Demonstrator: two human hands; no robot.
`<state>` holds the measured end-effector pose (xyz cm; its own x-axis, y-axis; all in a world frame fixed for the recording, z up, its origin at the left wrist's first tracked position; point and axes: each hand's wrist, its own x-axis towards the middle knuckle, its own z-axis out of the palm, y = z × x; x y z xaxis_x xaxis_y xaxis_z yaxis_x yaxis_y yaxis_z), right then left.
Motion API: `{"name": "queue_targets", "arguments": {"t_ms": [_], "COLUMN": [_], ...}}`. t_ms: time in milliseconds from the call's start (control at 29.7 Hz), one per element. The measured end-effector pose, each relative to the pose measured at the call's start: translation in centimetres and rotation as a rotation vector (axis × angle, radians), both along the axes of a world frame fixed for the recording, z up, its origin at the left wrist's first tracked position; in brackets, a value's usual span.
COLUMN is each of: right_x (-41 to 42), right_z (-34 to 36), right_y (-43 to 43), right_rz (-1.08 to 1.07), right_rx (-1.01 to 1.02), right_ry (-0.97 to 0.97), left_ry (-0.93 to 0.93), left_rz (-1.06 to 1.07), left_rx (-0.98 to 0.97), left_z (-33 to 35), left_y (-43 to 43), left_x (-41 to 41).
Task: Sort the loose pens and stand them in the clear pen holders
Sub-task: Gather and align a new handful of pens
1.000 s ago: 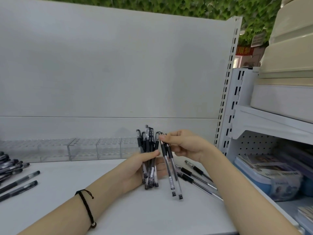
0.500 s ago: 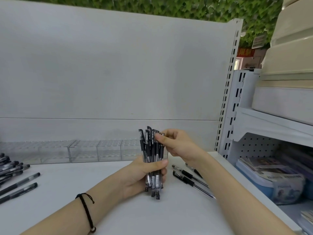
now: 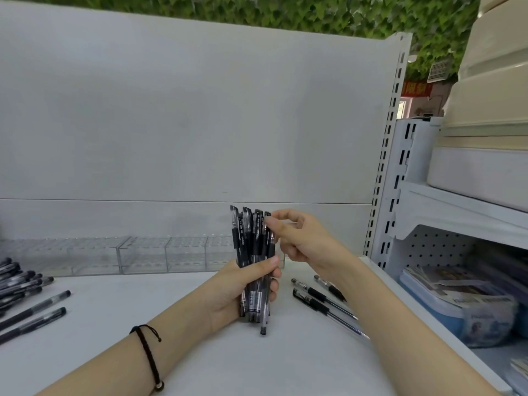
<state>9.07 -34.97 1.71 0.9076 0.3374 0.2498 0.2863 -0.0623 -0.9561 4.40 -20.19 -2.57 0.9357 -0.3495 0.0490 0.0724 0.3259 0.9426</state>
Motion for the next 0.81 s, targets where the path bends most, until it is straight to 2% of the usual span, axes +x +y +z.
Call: {"name": "queue_targets", "arguments": {"t_ms": [235, 336, 471, 572, 672, 807], "right_x": [-0.7, -0.5, -0.3, -0.1, -0.1, -0.1], "right_z": [0.5, 0.5, 0.4, 0.4, 0.3, 0.2], "right_y": [-0.2, -0.5, -1.0, -1.3, -1.0, -0.4], "right_rz": [0.187, 0.173, 0.117, 0.095, 0.103, 0.011], "right_rx": [0.108, 0.045, -0.069, -0.067, -0.075, -0.026], "right_ry": [-0.138, -0.172, -0.177, -0.176, -0.188, -0.124], "left_ry": [-0.328, -0.316, -0.243, -0.252, -0.248, -0.221], "left_rz": [0.151, 0.176, 0.101, 0.059, 0.033, 0.150], "left_rx": [0.160, 0.211, 0.330, 0.395, 0.380, 0.365], "left_z": [0.3, 0.2, -0.4, -0.5, -0.6, -0.7], "left_y": [0.3, 0.6, 0.8, 1.2, 1.4, 1.5], "left_x": [0.4, 0.7, 0.8, 0.9, 0.9, 1.2]}}
